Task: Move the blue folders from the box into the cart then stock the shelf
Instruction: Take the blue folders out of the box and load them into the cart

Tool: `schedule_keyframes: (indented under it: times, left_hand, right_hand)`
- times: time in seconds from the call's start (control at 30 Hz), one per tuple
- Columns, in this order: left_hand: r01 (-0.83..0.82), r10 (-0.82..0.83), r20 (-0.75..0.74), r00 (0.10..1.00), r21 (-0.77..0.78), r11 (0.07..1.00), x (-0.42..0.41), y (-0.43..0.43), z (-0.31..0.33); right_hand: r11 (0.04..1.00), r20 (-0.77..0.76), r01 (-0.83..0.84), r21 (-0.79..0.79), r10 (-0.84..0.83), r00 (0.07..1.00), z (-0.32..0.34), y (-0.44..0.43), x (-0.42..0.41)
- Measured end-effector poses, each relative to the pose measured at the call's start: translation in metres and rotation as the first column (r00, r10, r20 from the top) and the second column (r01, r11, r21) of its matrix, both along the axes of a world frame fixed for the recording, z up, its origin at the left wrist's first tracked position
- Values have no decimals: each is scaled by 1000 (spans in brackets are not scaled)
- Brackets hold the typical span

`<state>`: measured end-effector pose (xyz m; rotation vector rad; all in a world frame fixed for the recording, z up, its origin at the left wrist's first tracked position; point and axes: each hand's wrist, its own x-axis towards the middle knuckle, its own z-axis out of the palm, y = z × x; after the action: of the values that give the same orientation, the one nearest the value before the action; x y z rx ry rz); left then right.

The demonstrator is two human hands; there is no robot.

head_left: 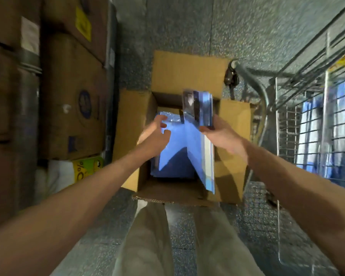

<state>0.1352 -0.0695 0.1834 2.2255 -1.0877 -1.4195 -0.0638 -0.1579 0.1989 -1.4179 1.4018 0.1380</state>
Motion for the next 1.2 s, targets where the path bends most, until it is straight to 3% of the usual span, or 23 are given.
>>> schedule_keyframes:
  times: [0.23,0.4,0.53,0.67,0.8,0.93,1.03,1.1,1.2]
  left_hand:
    - [237,-165,246,955,-303,923,1,-40,178]
    - [406,-160,501,850,-433,805,14,-45,294]
    - [481,-298,445,845,-385,788,16,-41,372]
    - [477,-325,373,869,-461,748,4,-32,420]
    - [482,-289,429,856,-459,746,-3,-14,443]
    - [299,-133,296,946,-633,715,-8,18,451]
    - [135,-13,179,984,-695,706,-14,43,465]
    - [-14,60,39,997,-709,705,-16,63,473]
    - [-175,179,-75,981,-737,652,-21,85,477]
  right_hand:
    - [966,94,-242,-90,250,964,175,-21,1]
    - [778,27,-599,-188,614,789,285,-41,-1]
    - [595,-14,-769,-235,789,615,370,-41,0]
    - [524,-72,-806,-275,825,561,431,-30,-5]
    - [601,-163,-722,-342,719,676,475,-8,-18]
    - [674,-219,-481,-561,440,871,499,33,-20]
    - [523,-203,-236,-819,120,972,503,66,-28]
    - [436,-92,-52,-898,-70,993,502,94,-42]
    - [493,52,188,-850,-276,960,489,130,-67]
